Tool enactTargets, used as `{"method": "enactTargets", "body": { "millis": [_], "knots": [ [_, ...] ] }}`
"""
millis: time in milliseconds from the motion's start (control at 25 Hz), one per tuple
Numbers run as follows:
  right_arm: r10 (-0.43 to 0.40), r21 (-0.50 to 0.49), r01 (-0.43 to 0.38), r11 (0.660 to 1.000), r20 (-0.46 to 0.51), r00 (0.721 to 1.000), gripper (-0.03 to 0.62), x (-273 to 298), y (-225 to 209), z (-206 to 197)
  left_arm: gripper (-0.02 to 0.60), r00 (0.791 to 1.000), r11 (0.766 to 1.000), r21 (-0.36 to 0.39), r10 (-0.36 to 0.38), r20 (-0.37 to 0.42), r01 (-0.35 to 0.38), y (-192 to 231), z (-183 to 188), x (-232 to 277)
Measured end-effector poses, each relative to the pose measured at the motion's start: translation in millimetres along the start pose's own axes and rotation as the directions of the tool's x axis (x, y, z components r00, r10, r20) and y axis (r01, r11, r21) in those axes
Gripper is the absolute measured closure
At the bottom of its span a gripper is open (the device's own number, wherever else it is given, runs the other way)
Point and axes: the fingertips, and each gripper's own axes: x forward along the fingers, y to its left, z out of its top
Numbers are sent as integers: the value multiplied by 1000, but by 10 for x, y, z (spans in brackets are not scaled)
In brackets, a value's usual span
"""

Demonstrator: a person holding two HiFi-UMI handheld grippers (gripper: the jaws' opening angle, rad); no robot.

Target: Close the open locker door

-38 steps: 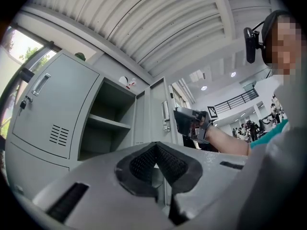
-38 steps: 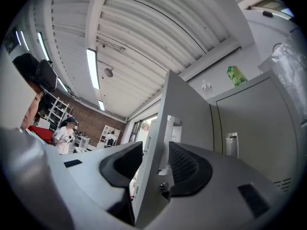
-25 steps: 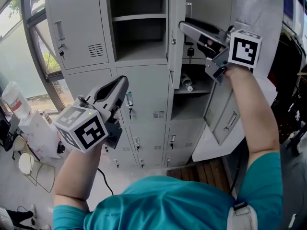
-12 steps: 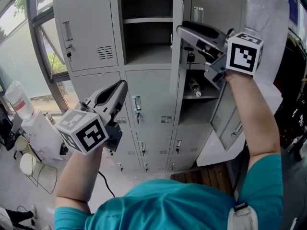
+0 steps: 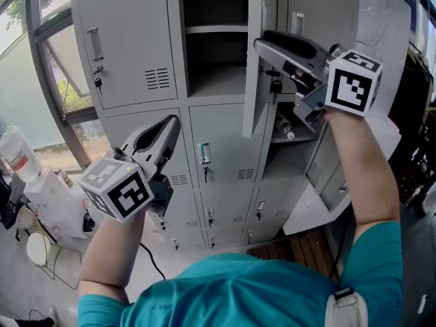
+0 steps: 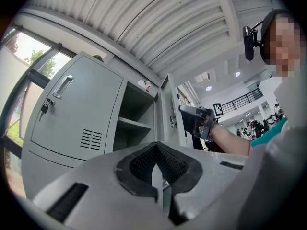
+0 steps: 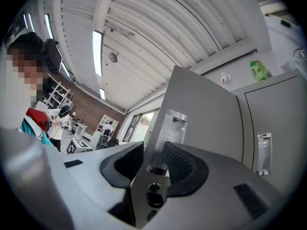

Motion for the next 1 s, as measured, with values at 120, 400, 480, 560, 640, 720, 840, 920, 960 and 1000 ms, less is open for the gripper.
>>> {"method": "enactTargets", "body": {
  "millis": [120,400,480,560,640,720,840,920,960,1000],
  "knots": [
    [-32,-11,31,999,-15,999,456,144,-1,-36,578,1000,1000,-7,-20,0,20,186,6,-13],
    [-85,-28,84,996,-41,996,453,455,-3,-91,578,997,997,-23,-75,-1,75,526,28,-19],
    [-97,-32,95,995,-47,994,453,543,-5,-110,578,996,996,-24,-86,-2,86,621,31,-31],
    [-126,-32,124,992,-55,991,451,618,-32,-137,578,996,995,-27,-94,-5,94,727,30,-45],
    [-150,-36,148,988,-64,987,451,696,-56,-161,578,995,994,-31,-103,-6,103,828,30,-59],
    [-162,-43,159,986,-72,984,450,781,-73,-185,578,994,993,-35,-111,-7,111,923,32,-74],
    [-167,-48,164,985,-77,983,450,914,-93,-220,578,992,992,-40,-123,-10,123,1053,36,-98],
    [-171,-50,168,985,-77,982,450,997,-107,-240,578,992,991,-43,-129,-11,129,1137,33,-123],
    [-178,-50,174,983,-77,981,450,1035,-118,-250,578,991,990,-45,-131,-10,131,1182,30,-138],
    [-188,-50,185,982,-78,979,450,1070,-134,-263,578,991,990,-46,-133,-10,132,1227,25,-152]
  ]
}}
